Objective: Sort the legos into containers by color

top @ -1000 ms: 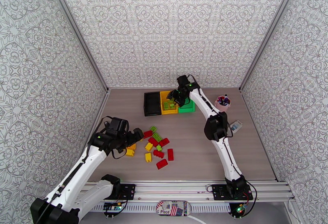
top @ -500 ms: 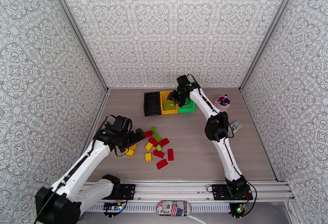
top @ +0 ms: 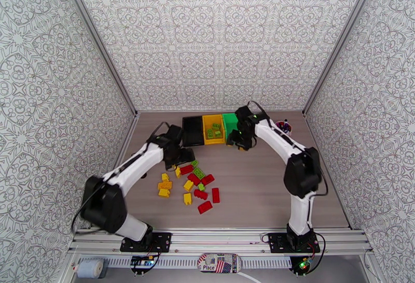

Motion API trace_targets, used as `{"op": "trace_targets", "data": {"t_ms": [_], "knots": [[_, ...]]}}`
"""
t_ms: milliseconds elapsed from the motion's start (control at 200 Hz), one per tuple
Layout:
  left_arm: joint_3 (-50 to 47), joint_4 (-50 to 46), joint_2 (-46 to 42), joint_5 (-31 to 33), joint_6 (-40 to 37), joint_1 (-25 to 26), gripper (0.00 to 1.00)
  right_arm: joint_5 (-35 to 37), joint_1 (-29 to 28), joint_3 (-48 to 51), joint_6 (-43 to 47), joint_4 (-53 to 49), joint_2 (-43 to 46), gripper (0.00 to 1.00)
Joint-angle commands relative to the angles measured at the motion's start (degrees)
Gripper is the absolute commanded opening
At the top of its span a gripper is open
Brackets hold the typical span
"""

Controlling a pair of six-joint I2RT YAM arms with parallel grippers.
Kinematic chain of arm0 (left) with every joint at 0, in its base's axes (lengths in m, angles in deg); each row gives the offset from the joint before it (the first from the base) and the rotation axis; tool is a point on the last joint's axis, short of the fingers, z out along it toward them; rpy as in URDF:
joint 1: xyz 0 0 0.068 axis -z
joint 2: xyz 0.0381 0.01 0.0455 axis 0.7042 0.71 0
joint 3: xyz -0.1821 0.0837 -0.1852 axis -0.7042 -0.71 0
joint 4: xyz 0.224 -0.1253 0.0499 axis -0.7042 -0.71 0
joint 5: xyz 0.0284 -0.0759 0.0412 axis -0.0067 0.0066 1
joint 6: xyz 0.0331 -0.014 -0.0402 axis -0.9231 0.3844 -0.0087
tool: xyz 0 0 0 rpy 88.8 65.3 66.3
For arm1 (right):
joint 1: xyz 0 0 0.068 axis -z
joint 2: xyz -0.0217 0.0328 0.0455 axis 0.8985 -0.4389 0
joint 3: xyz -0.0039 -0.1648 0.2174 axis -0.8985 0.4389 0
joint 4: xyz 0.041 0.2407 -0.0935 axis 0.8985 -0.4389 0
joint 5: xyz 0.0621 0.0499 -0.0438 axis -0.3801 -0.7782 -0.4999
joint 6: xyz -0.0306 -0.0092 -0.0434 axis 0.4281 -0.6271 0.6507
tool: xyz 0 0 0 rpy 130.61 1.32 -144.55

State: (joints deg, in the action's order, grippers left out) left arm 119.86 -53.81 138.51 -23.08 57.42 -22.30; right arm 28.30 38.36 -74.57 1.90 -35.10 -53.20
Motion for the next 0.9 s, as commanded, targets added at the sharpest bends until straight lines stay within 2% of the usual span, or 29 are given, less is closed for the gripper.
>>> {"op": "trace_targets", "data": {"t_ms": [0,180,395,610,890], "knots": [[5.7,-1.9,6.0,4.5,-11.2,1.7,0.79,1.5,-0.3,9.1,-1.1,3.9,6.2,0.57],[12.3,-2.0,15.2,4.7,-17.3,3.4,0.73,1.5,-0.3,21.7,-3.6,6.0,15.3,0.57],[16.8,-3.5,22.3,5.6,-20.3,4.4,0.71,2.2,-0.3,30.2,-6.8,7.4,22.0,0.58],[16.8,-3.8,25.5,6.4,-20.8,3.6,0.7,2.4,-0.3,33.1,-8.6,7.8,25.4,0.58],[14.0,-2.5,26.1,5.7,-20.9,5.1,0.61,2.9,-0.3,32.9,-8.6,7.4,25.5,0.58]]}}
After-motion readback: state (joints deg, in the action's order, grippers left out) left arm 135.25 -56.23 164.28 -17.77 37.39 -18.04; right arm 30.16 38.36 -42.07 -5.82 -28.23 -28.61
